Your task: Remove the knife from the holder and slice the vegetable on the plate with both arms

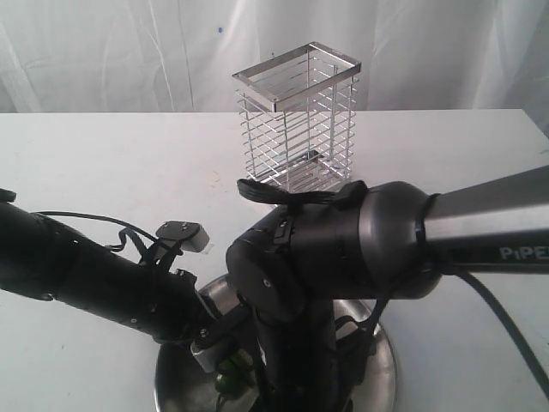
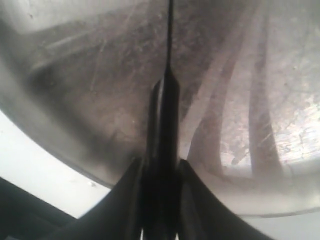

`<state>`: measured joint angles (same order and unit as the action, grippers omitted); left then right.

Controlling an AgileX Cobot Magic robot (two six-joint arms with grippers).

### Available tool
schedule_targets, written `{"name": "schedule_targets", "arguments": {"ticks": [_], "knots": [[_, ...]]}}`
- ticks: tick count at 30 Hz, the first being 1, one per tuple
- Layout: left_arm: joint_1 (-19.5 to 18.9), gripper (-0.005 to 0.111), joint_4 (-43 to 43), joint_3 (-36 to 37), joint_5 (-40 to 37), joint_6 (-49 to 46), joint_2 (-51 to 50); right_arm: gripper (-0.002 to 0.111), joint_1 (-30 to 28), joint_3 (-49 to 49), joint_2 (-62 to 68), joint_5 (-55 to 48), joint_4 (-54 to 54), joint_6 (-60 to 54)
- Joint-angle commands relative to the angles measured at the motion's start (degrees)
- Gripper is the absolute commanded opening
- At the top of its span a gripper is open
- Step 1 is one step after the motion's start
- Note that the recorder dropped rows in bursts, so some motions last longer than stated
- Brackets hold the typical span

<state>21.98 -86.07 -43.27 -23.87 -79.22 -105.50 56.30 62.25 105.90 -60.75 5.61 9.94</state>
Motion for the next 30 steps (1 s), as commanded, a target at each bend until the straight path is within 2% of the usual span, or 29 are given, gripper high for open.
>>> {"name": "schedule_targets", "arguments": {"ticks": [1,12,21,26,30], "knots": [[0.46,0.0,1.25,0.47,-1.2,0.35,-0.03,0.0,-0.06,0.41,2.17,6.12,-0.37,0.63],[-0.14,0.0,2.64,0.47,-1.05,0.7,8.31,0.0,-0.06,0.41,4.48,9.17,-0.65,0.44],[-0.14,0.0,6.94,0.47,-1.2,3.83,9.54,0.0,-0.06,0.41,4.48,10.52,-0.65,0.68],[-0.14,0.0,8.11,0.47,3.7,4.18,9.54,0.0,-0.06,0.41,4.48,10.52,-0.65,0.68],[-0.39,0.0,14.28,0.47,7.9,8.04,9.54,0.0,-0.06,0.41,4.48,10.52,-0.65,0.58]]}}
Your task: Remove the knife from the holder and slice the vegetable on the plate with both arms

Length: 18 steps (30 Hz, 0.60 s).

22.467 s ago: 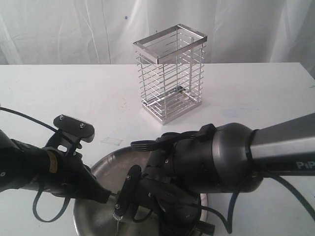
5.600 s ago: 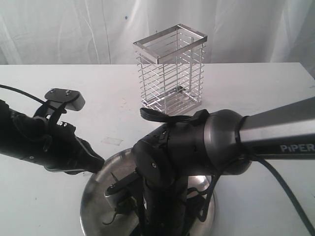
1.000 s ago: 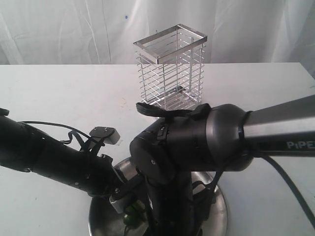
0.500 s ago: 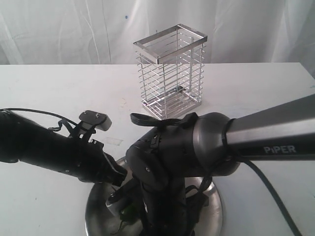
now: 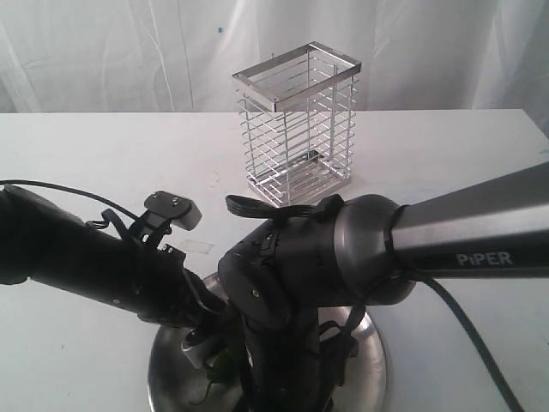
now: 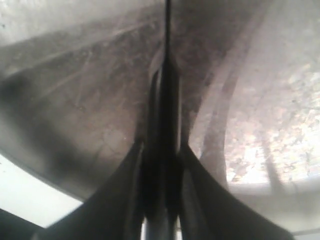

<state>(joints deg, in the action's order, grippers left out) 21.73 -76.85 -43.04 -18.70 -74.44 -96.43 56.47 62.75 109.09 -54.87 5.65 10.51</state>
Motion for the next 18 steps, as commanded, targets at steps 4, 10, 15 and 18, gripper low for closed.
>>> {"name": "schedule_targets", "arguments": {"ticks": [4,10,15,18], "knots": [[-3.91,0.0,7.75,0.24,-2.21,3.89,0.47,0.0,-0.23,-0.09,1.29,4.64,-0.68,-0.24],[-18.48,0.0,8.15,-3.65,-23.49,3.52,0.47,0.0,-0.23,-0.09,1.29,4.64,-0.68,-1.41],[-20.97,0.0,12.06,-6.46,-29.88,6.38,-0.22,0.0,-0.23,-0.09,1.29,5.2,-0.68,-1.66],[-16.16,0.0,12.66,-6.08,-27.24,6.42,-2.77,0.0,-0.23,-0.09,1.29,5.2,-0.68,-1.66]]}}
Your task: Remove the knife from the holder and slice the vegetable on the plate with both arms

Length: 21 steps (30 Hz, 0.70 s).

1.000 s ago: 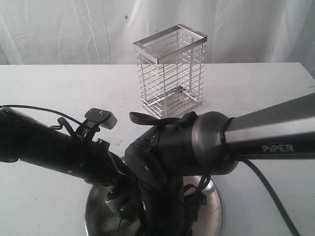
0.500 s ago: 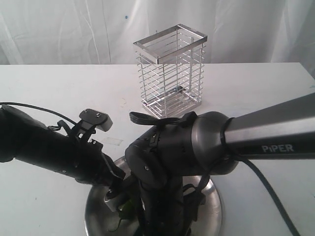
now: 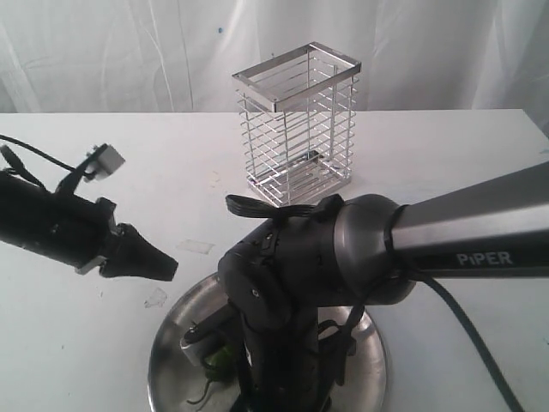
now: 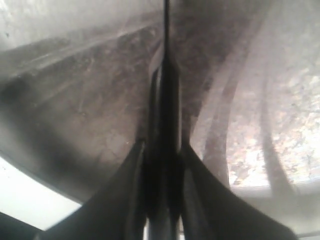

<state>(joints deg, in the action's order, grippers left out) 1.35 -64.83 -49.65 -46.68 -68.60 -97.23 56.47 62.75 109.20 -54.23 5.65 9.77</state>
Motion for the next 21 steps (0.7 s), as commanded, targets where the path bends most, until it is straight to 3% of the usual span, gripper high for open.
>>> {"name": "schedule_targets", "arguments": {"ticks": [1,13,21], "knots": [[6.04,0.0,0.95,0.53,2.31,0.69,-2.53,0.0,-0.23,-0.09,1.18,4.56,-0.58,-0.92],[12.01,0.0,2.38,0.53,8.27,1.94,-11.96,0.0,-0.23,-0.09,1.18,4.29,-0.68,-1.02],[11.76,0.0,2.38,-0.5,6.1,3.46,-13.03,0.0,-0.23,-0.09,1.18,3.12,-1.63,-1.5]]}}
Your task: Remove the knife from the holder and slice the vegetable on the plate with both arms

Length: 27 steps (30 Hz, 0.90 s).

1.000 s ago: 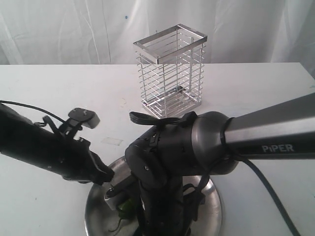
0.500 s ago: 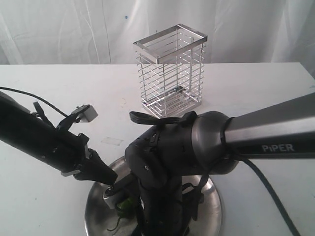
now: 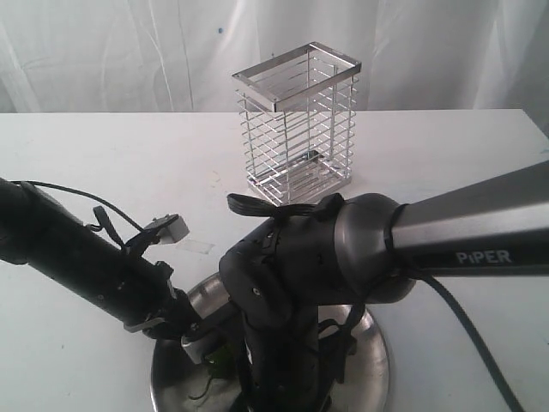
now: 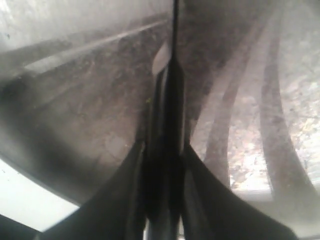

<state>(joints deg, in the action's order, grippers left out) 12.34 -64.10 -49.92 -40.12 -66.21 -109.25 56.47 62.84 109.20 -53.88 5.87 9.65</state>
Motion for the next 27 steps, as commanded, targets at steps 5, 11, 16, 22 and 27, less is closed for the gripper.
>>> {"name": "schedule_targets", "arguments": {"ticks": [5,11,16,22,27], "knots": [[0.76,0.0,5.88,-0.54,-3.68,4.63,4.01,0.0,-0.23,-0.19,1.07,0.35,-3.51,-0.4],[0.76,0.018,10.65,-0.54,-6.19,10.15,5.85,0.0,-0.23,-0.09,0.6,0.13,-4.07,-0.4],[0.89,0.049,11.88,-0.54,-4.76,10.93,5.85,0.0,-0.23,-0.11,0.59,0.24,-4.44,-0.4],[0.89,0.049,14.53,-0.54,-1.27,10.81,5.98,0.0,-0.23,-0.11,0.59,2.04,-4.81,-0.4],[-0.61,0.047,16.1,-0.54,1.04,12.29,8.02,0.0,-0.23,-0.11,0.59,2.29,-4.81,-0.4]]}}
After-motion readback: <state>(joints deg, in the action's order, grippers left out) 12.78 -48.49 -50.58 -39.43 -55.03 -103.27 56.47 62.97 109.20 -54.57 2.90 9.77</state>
